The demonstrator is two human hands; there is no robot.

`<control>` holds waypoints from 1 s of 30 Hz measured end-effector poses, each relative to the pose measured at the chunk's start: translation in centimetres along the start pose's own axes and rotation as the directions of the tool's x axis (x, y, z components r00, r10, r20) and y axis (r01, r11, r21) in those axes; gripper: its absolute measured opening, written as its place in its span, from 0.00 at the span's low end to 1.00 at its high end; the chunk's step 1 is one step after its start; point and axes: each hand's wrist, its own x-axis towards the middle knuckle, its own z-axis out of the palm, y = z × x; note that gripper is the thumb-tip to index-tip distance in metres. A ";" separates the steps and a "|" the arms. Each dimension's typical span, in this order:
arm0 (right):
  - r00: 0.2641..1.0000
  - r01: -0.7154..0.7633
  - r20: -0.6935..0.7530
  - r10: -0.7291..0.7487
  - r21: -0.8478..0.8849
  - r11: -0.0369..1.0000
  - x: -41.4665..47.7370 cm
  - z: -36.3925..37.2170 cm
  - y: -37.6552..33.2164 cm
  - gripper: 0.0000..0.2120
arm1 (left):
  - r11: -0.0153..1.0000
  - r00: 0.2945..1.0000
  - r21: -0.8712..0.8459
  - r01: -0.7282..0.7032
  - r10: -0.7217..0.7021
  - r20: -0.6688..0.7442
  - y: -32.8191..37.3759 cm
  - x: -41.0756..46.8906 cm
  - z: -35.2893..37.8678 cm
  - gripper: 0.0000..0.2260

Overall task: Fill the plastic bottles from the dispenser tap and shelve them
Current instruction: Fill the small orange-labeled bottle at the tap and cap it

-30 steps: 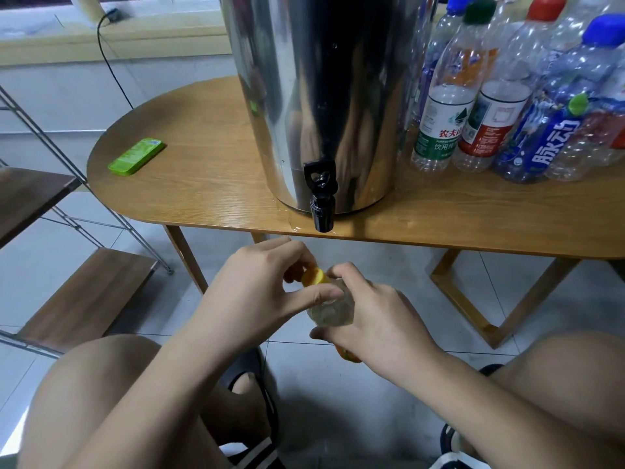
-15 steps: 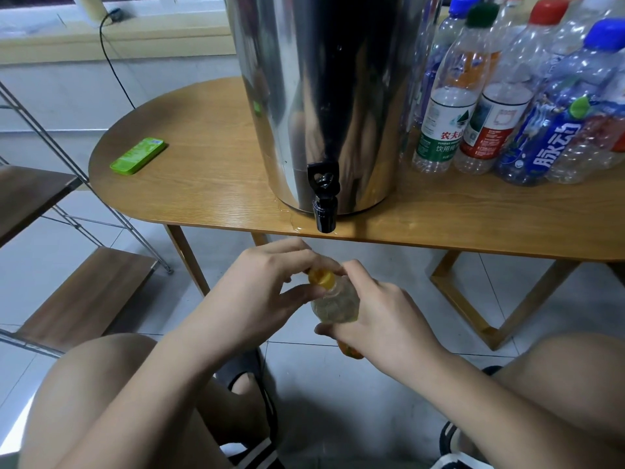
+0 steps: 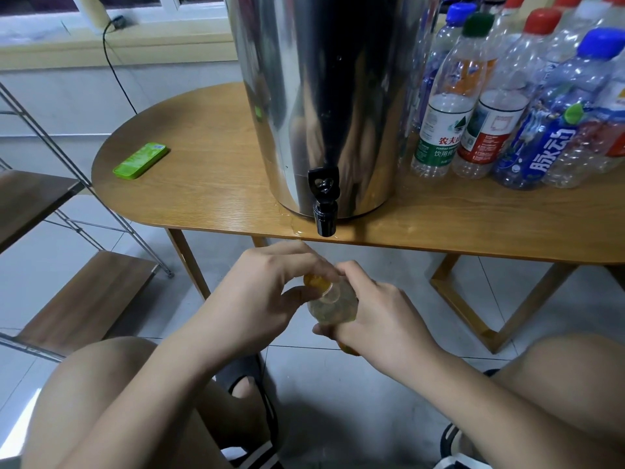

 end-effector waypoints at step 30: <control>0.989 0.113 -0.111 -0.095 0.173 0.978 -0.2 -2.5 -4.3 0.35 | 0.952 0.977 -0.299 0.069 -0.124 -0.171 -0.6 -1.7 -2.1 0.26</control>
